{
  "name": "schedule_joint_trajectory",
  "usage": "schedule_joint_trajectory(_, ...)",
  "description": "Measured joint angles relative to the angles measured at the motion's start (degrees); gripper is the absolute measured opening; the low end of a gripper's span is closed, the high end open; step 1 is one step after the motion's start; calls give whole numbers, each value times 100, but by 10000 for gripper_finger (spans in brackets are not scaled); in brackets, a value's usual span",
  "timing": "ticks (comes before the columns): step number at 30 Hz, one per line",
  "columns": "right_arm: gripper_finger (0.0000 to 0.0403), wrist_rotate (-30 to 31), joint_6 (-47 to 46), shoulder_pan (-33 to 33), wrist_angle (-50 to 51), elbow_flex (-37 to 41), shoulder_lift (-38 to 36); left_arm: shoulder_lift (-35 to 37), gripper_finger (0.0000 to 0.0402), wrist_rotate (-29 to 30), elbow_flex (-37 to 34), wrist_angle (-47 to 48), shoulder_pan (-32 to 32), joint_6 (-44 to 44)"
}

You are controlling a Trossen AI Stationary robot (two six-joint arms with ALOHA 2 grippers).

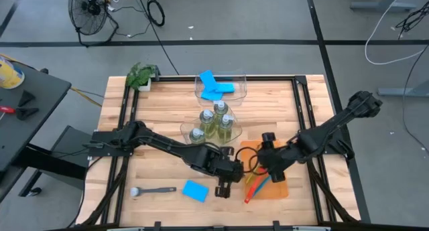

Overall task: Pick & Place Kitchen Sink Supplies
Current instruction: Put the gray dish brush into the orange bin

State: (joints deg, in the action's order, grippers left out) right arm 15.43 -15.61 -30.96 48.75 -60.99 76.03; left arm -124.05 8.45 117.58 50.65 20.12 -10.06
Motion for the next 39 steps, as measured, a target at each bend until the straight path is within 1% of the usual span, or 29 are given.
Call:
schedule_joint_trajectory(2,267,220,-121,-87,32,2,-269,0,28,-65,193,-202,-20,-44)
schedule_joint_trajectory(5,267,497,-259,-202,32,2,-600,17,25,-265,297,-916,-105,-282)
schedule_joint_trajectory(9,267,550,-368,-329,128,5,-957,13,25,-620,295,-1967,-243,-652)
schedule_joint_trajectory(12,267,580,-528,-423,256,7,-1169,15,30,-723,297,-2453,-382,-909)
schedule_joint_trajectory(20,267,971,-1105,-713,1365,9,-1591,4,27,-914,297,-2740,-644,-1185)
schedule_joint_trajectory(24,267,933,-1408,-784,1658,9,-1804,-94,29,-938,286,-2779,-670,-1189)
schedule_joint_trajectory(26,267,915,-1430,-817,1677,9,-1916,-198,27,-943,299,-2966,-724,-1238)
schedule_joint_trajectory(28,267,915,-1404,-835,1670,9,-2029,-262,27,-977,287,-2980,-787,-1411)
schedule_joint_trajectory(34,267,917,-1475,-833,1705,9,-2256,-606,33,-1201,292,-3870,-1044,-2334)
schedule_joint_trajectory(37,267,902,-1543,-833,1707,9,-2273,-709,29,-1174,291,-3968,-1139,-2745)
schedule_joint_trajectory(39,267,759,-1525,-833,1717,9,-2271,-737,28,-1123,286,-3868,-1178,-2981)
